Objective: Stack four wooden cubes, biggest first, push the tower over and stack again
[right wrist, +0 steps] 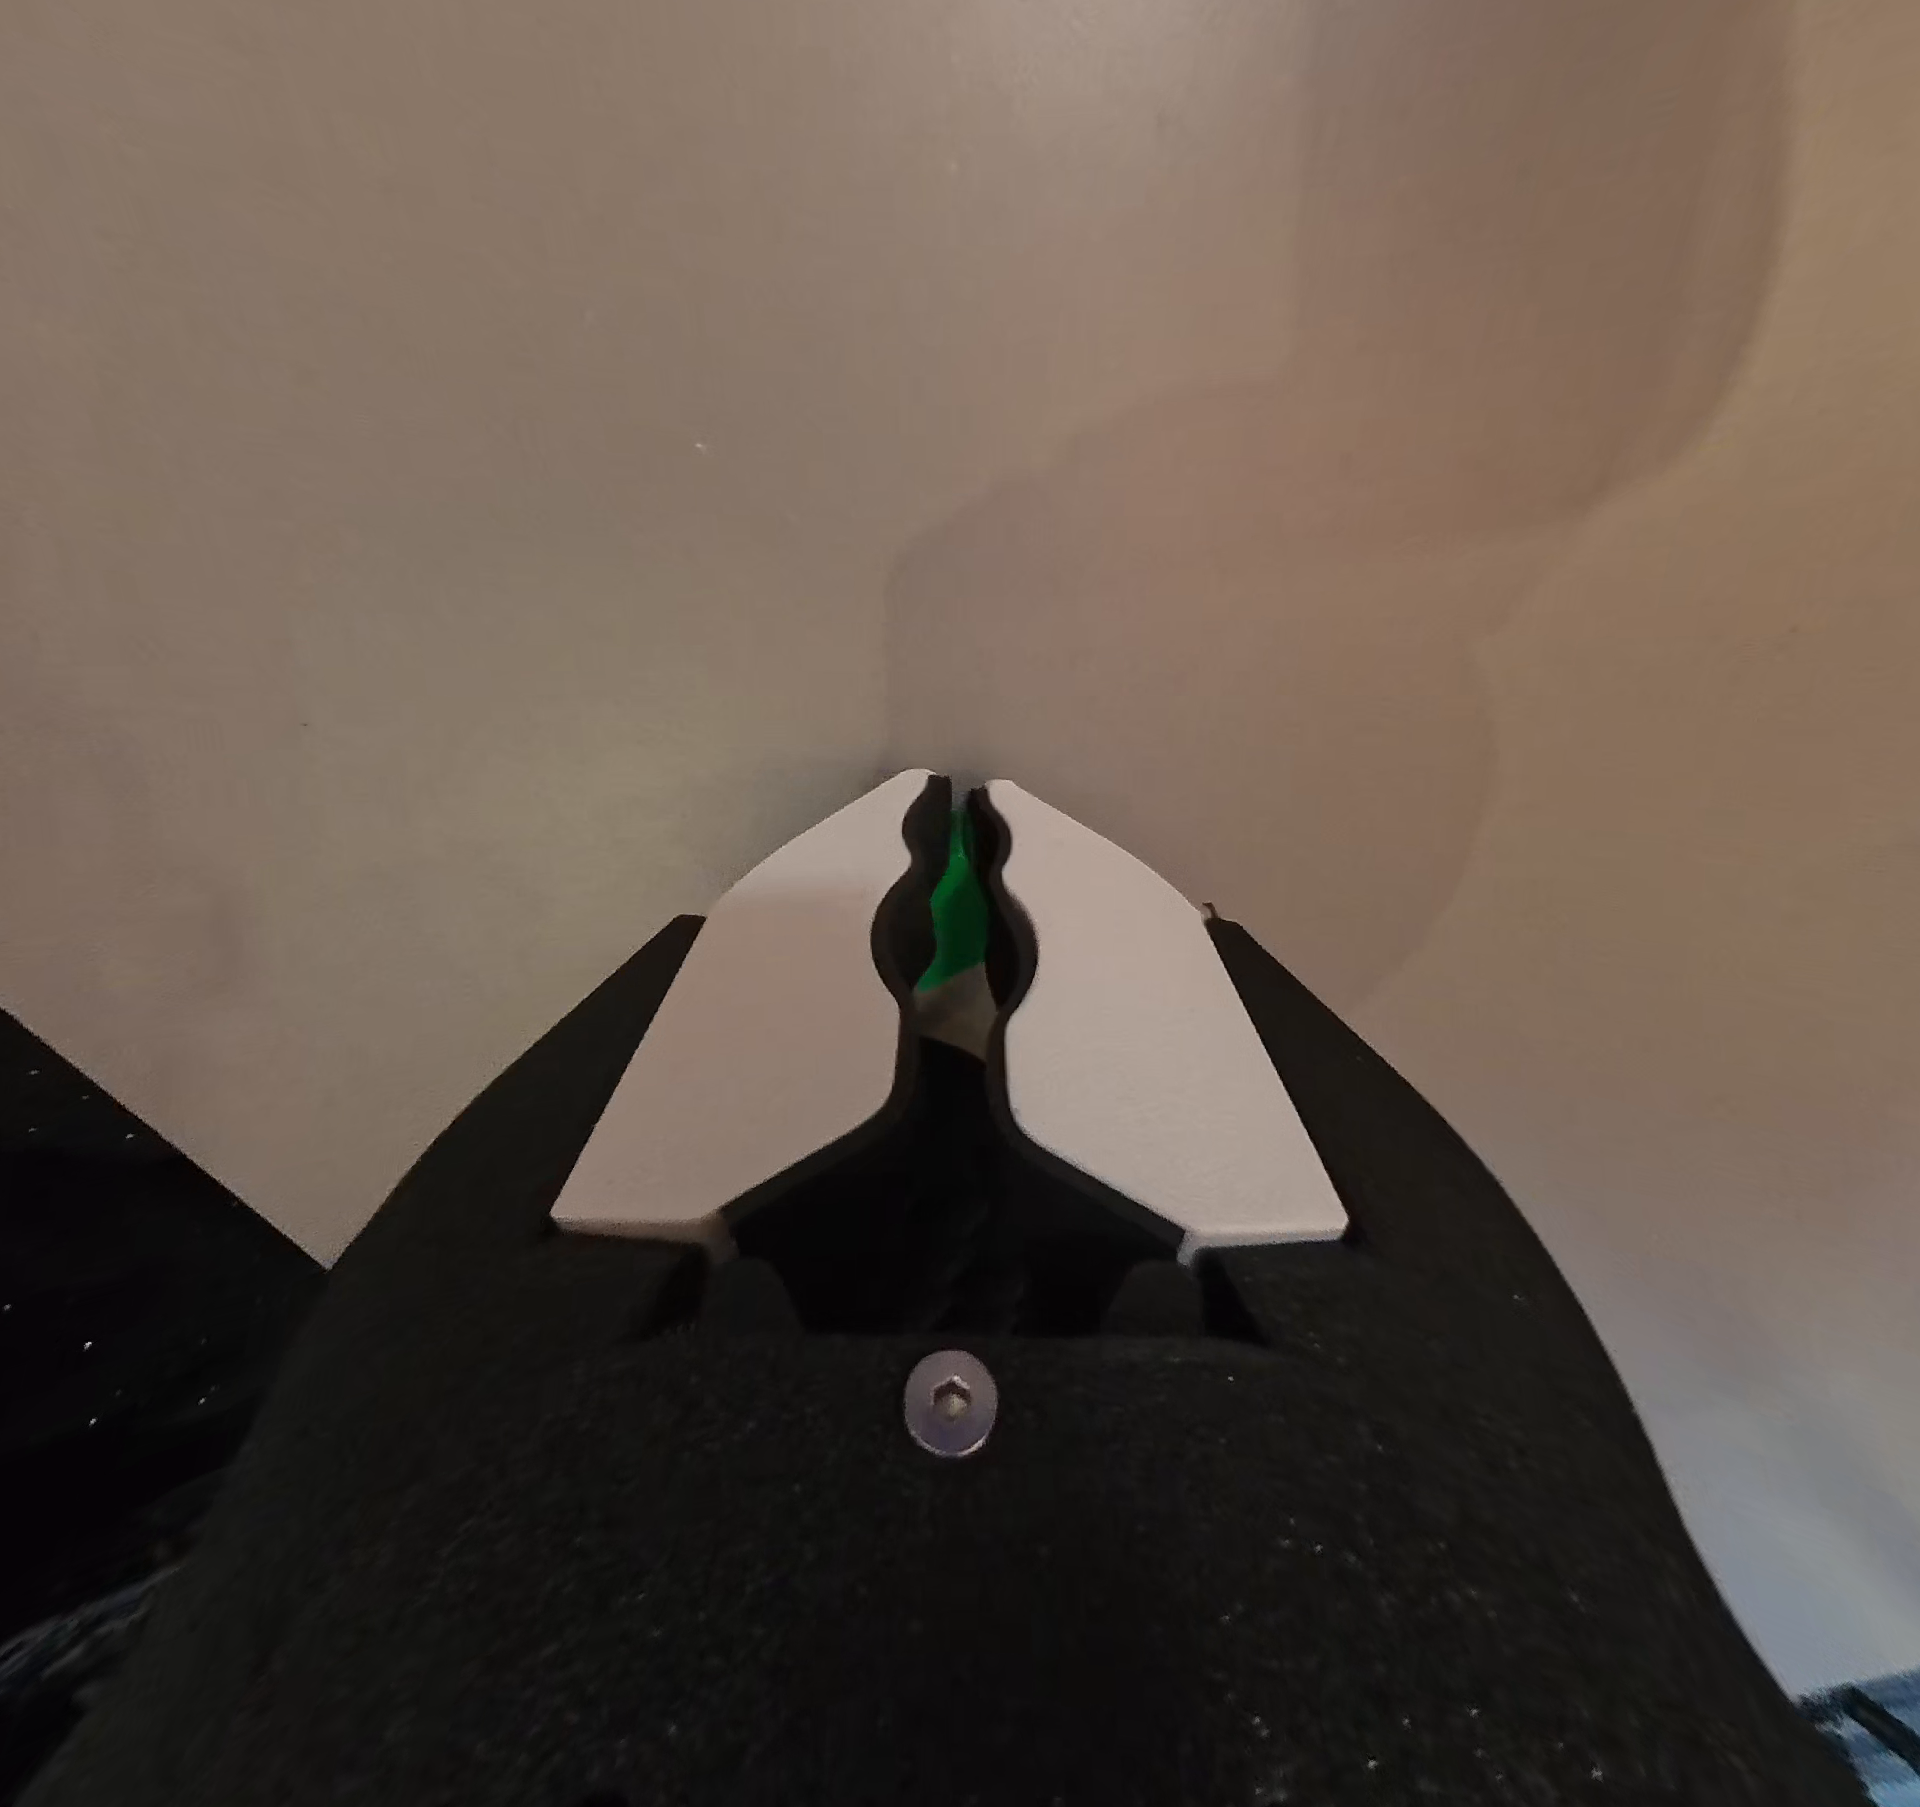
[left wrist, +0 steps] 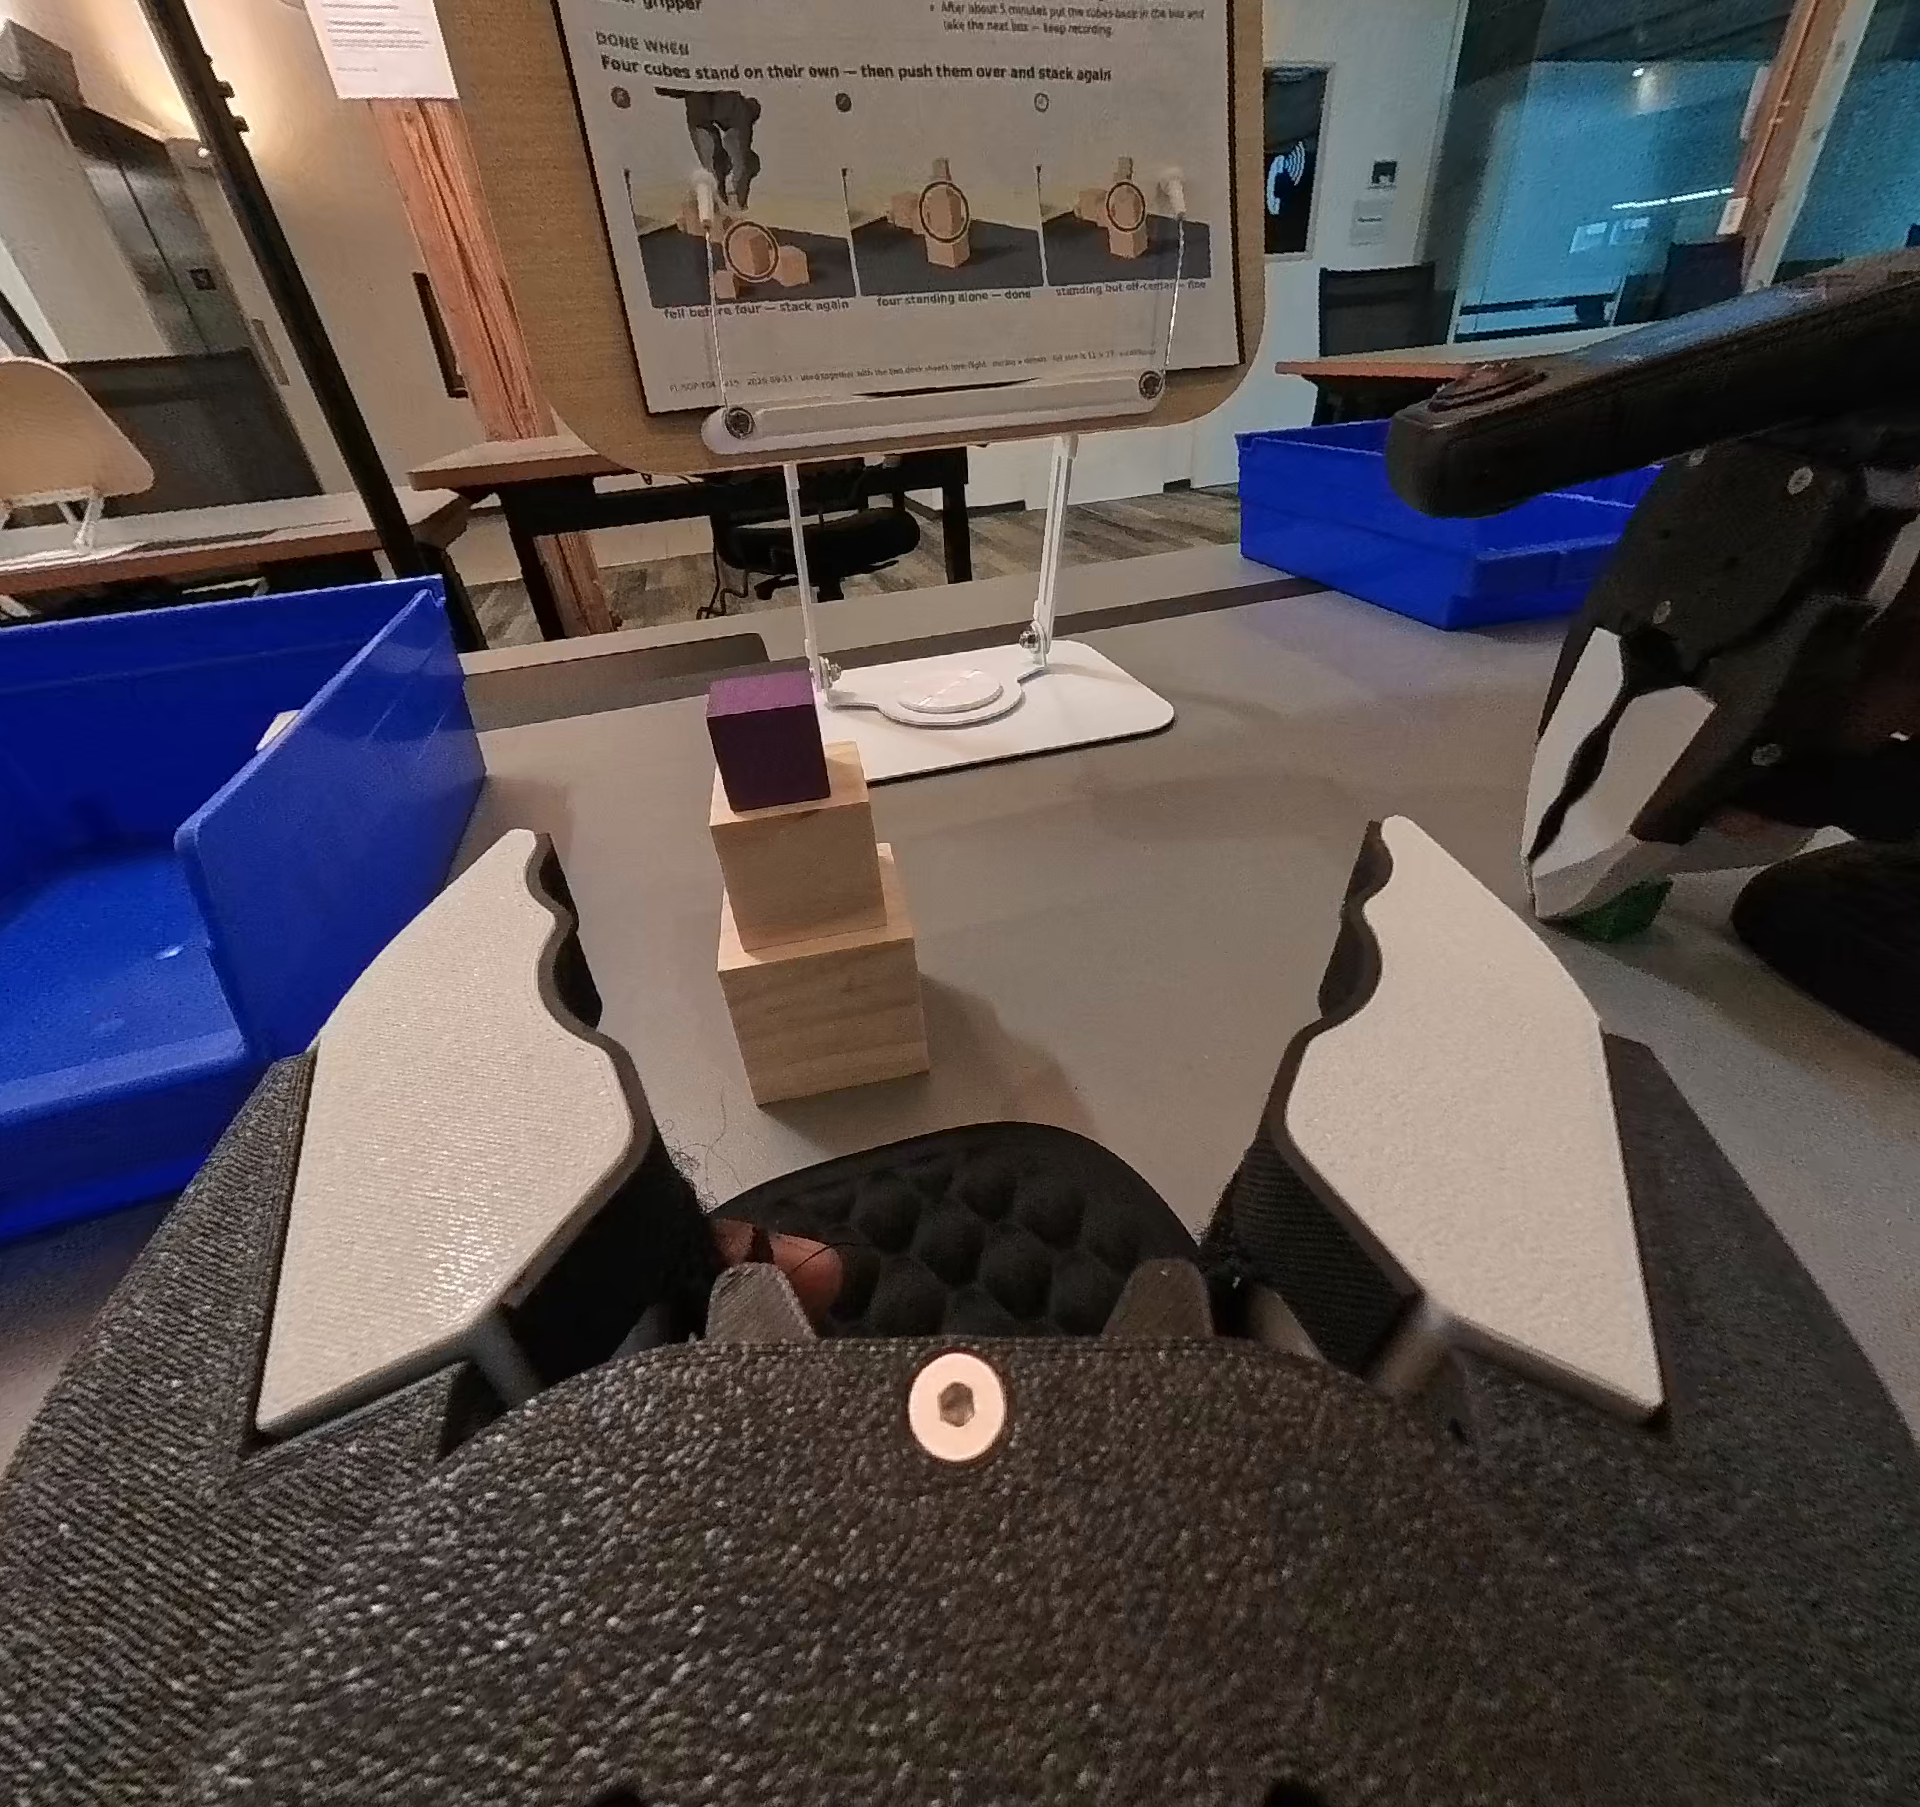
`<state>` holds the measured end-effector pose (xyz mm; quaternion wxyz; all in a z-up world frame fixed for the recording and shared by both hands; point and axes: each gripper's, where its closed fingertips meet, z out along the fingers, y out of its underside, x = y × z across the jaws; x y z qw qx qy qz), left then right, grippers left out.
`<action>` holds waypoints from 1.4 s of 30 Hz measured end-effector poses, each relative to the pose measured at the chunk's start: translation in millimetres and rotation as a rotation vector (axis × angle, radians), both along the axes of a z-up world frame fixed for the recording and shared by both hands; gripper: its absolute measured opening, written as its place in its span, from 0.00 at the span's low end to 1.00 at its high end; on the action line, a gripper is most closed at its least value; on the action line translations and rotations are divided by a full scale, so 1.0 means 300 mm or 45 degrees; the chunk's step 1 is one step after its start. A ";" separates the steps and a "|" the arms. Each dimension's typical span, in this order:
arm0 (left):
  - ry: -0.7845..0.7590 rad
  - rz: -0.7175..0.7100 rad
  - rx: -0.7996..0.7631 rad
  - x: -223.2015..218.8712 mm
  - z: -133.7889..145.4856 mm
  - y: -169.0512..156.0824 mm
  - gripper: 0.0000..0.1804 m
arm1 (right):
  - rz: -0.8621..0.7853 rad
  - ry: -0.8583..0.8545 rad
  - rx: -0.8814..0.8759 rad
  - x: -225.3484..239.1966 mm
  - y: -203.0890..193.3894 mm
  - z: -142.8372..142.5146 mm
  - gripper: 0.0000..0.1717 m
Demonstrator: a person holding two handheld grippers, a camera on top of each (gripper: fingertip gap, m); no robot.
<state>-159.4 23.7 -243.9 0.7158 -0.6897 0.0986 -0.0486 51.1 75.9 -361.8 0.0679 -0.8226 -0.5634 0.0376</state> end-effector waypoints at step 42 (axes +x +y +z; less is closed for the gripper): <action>0.016 0.002 -0.007 0.004 -0.003 0.004 0.74 | 0.509 0.184 0.053 -0.227 0.002 0.258 0.13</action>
